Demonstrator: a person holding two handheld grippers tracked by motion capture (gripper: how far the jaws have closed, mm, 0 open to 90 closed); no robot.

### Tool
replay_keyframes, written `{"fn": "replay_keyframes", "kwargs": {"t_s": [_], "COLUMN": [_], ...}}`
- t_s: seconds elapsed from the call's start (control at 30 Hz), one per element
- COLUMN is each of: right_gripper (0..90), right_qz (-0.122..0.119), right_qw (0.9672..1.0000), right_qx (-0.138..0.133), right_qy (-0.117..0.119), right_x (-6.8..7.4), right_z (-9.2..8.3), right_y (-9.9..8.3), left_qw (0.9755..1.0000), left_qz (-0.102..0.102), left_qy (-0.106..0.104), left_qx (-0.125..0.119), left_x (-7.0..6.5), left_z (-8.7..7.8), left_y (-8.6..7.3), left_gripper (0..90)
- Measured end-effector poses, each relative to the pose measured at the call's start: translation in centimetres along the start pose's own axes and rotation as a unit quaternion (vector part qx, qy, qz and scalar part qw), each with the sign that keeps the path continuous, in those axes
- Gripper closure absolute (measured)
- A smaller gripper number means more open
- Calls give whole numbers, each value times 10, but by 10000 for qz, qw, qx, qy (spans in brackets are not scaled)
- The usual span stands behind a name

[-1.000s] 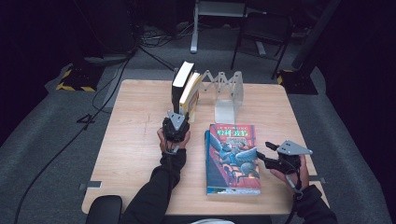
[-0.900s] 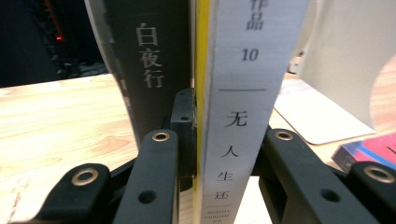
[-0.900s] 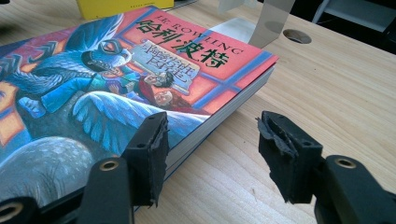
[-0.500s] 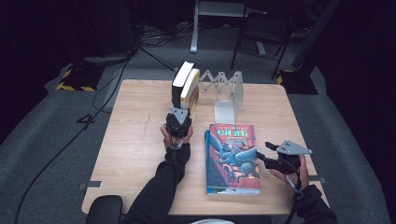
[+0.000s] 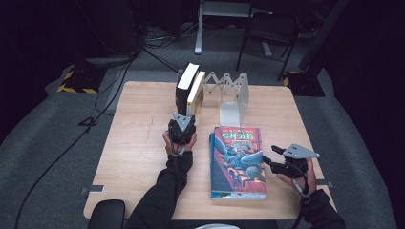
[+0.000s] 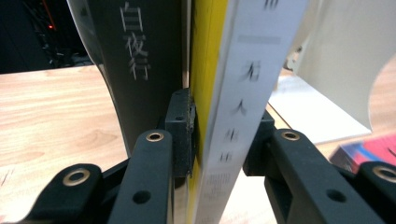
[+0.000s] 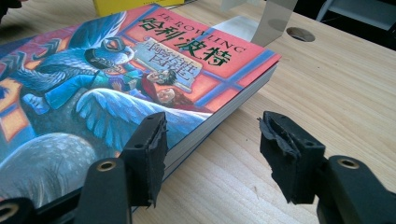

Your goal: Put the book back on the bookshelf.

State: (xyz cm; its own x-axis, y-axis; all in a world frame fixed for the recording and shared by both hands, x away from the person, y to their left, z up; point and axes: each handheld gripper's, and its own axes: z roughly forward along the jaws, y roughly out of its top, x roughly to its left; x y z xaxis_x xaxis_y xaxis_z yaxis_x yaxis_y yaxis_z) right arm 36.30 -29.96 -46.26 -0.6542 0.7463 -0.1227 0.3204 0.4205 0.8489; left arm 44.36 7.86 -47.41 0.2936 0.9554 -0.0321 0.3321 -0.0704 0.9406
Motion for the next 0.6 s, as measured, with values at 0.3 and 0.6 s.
{"fn": "replay_keyframes", "kwargs": {"t_s": [0.3, 0.6], "right_gripper": [414, 417], "right_qz": [-3, 18], "right_qw": [10000, 10000], "right_qx": [49, 71], "right_qy": [28, 4], "right_x": [0, -1], "right_z": [-1, 1], "right_y": [-1, -1], "left_qw": [9996, 9999], "left_qz": [-138, 30], "left_qy": [-239, 27], "left_qx": [103, 132], "left_x": [7, -2], "left_z": [-8, 3], "left_y": [-8, -1], "left_gripper": [705, 743]}}
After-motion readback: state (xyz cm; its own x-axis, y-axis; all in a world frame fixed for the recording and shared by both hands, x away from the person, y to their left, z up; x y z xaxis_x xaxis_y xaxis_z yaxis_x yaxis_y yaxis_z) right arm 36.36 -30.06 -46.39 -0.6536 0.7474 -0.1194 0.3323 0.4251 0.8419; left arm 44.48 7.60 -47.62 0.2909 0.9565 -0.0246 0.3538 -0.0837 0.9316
